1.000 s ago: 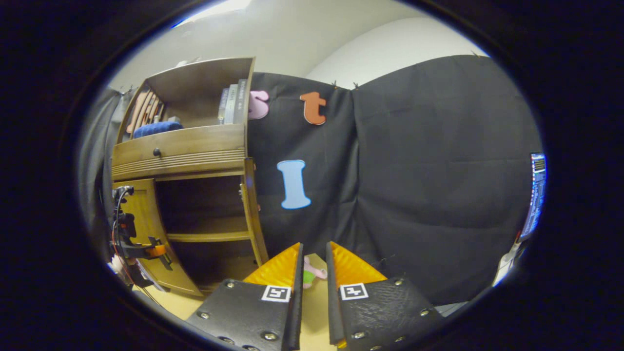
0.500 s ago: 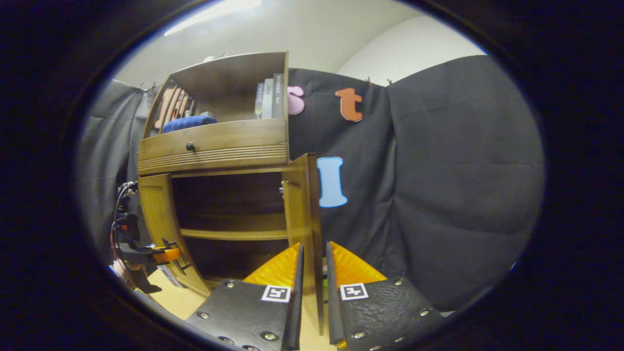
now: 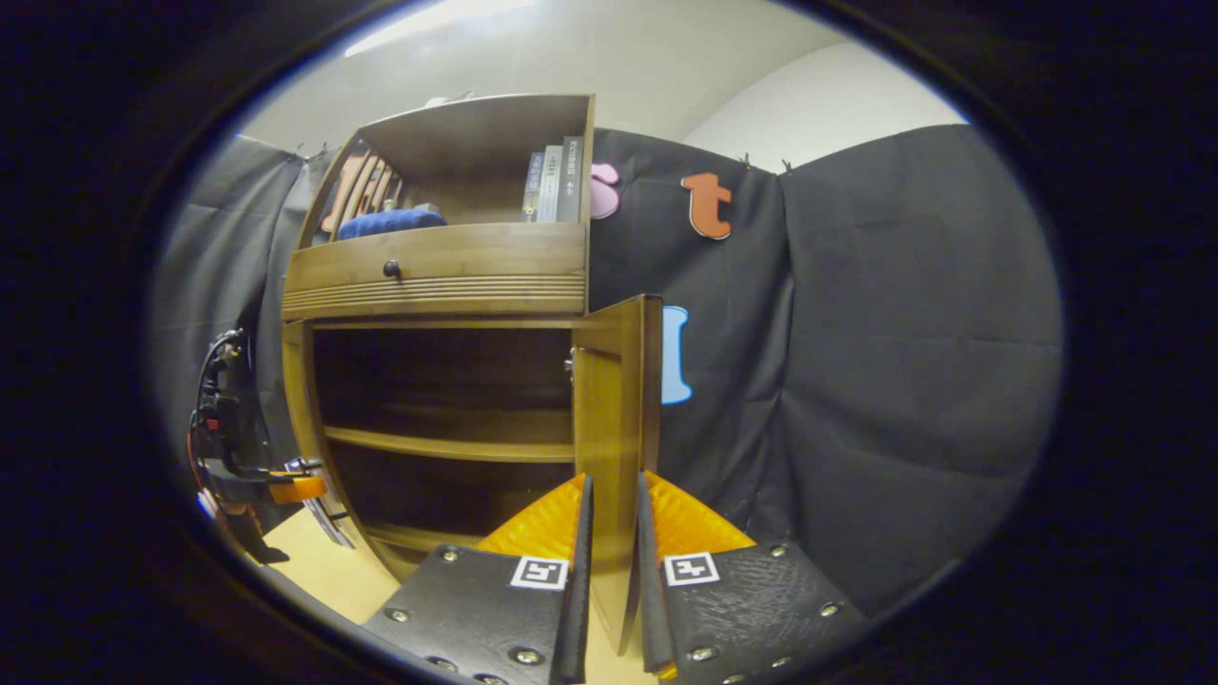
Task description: Open the right door of the double-door shoe cabinet with the right hand, and open the left door with the left hand.
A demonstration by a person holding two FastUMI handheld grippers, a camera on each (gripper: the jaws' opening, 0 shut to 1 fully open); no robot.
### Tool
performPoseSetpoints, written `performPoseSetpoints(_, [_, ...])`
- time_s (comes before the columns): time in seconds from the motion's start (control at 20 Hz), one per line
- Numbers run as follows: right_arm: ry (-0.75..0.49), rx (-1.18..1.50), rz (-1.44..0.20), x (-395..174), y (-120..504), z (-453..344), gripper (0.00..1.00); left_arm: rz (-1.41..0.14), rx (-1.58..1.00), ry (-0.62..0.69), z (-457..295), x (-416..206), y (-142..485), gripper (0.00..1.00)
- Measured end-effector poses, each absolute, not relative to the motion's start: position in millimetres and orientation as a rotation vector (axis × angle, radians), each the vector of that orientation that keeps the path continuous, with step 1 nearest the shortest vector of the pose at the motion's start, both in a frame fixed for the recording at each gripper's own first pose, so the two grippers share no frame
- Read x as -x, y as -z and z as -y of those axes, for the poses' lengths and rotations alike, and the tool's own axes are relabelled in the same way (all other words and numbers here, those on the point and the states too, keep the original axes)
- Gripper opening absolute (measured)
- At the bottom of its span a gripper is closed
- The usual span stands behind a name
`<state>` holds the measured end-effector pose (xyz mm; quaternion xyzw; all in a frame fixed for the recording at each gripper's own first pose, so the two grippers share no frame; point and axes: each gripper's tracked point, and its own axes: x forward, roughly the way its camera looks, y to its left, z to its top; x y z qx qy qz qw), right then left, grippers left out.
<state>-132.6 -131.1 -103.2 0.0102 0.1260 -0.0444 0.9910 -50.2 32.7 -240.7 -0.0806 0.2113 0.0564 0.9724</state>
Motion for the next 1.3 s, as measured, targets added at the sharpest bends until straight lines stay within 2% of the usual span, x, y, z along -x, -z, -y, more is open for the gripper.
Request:
performPoseSetpoints(0.05, [0.083,-0.011,-0.255,132.2,103.7,127.8,0.23,-0.427,0.167,-0.121,-34.3,53.2,240.0,0.3])
performPoseSetpoints(0.1, [0.075,-0.002,-0.259,132.3,106.0,123.7,0.23,-0.427,0.17,-0.129,-36.3,56.2,239.4,0.33])
performPoseSetpoints(0.5, [0.005,-0.031,-0.26,118.7,107.2,88.7,0.23,-0.425,0.186,-0.19,-60.7,89.6,232.8,0.32])
performPoseSetpoints(0.55, [-0.004,-0.041,-0.26,117.0,106.7,84.6,0.23,-0.425,0.184,-0.196,-64.1,93.8,230.7,0.29])
performPoseSetpoints(0.75, [-0.045,-0.08,-0.264,111.6,110.3,66.8,0.23,-0.436,0.176,-0.224,-73.8,103.9,228.5,0.28])
performPoseSetpoints(0.9, [-0.082,-0.085,-0.276,107.3,115.1,51.3,0.23,-0.441,0.174,-0.249,-85.2,114.2,226.1,0.19])
performPoseSetpoints(1.0, [-0.106,-0.093,-0.275,104.8,114.4,42.1,0.23,-0.445,0.2,-0.271,-93.9,122.0,226.7,0.17])
performPoseSetpoints(1.05, [-0.118,-0.097,-0.274,102.8,114.2,36.5,0.23,-0.443,0.21,-0.286,-98.4,126.5,225.7,0.19])
performPoseSetpoints(1.15, [-0.146,-0.102,-0.278,98.5,116.5,24.7,0.23,-0.441,0.202,-0.308,-107.5,132.1,223.8,0.14])
performPoseSetpoints(1.2, [-0.162,-0.105,-0.28,96.7,117.8,18.6,0.23,-0.442,0.194,-0.32,-112.7,135.5,223.2,0.16])
performPoseSetpoints(1.3, [-0.192,-0.114,-0.28,91.4,117.9,6.5,0.23,-0.441,0.188,-0.34,-121.7,142.0,221.0,0.12])
